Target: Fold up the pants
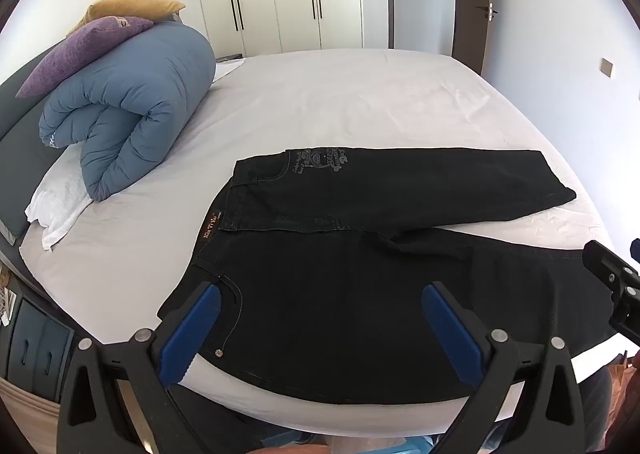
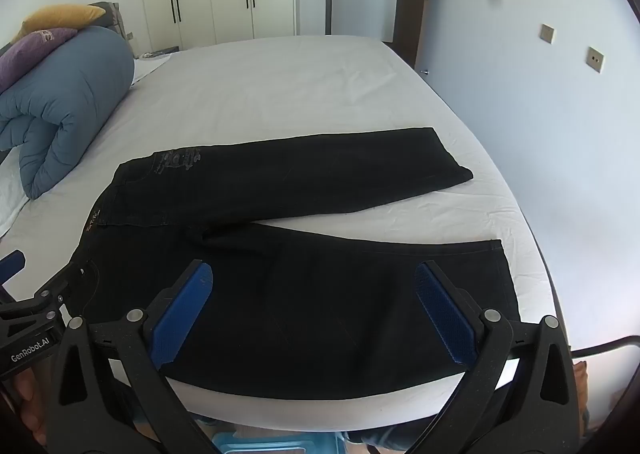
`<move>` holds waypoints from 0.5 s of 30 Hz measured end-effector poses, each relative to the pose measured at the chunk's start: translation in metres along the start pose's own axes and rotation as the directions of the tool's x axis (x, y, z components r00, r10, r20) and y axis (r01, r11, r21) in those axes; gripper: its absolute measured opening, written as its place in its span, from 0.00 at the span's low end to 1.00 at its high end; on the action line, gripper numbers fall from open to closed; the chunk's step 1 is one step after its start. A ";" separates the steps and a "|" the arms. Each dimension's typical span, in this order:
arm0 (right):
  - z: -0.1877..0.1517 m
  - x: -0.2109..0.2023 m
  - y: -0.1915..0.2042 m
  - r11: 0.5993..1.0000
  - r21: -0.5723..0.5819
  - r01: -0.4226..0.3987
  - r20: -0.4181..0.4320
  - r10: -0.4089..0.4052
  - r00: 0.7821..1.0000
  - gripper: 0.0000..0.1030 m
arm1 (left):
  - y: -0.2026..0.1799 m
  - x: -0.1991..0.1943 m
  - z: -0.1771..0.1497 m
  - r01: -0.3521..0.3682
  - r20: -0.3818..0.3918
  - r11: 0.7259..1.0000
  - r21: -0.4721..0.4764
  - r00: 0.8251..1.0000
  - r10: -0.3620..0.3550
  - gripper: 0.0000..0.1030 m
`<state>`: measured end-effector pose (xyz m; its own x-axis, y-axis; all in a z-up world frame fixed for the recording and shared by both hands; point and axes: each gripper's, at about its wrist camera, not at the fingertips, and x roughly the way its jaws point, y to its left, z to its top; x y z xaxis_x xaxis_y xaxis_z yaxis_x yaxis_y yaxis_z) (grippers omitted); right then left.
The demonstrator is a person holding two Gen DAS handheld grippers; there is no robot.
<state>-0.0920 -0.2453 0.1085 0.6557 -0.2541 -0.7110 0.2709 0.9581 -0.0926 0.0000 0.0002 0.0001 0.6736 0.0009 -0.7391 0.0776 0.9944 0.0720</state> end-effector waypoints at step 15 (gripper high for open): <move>0.000 0.001 0.001 1.000 0.002 -0.003 -0.003 0.003 1.000 1.00 | 0.000 0.000 0.000 -0.001 -0.002 1.000 0.006 1.000 0.001 1.00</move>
<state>-0.0913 -0.2449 0.1072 0.6541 -0.2512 -0.7135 0.2707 0.9585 -0.0893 0.0000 -0.0002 -0.0001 0.6721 0.0026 -0.7405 0.0809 0.9938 0.0769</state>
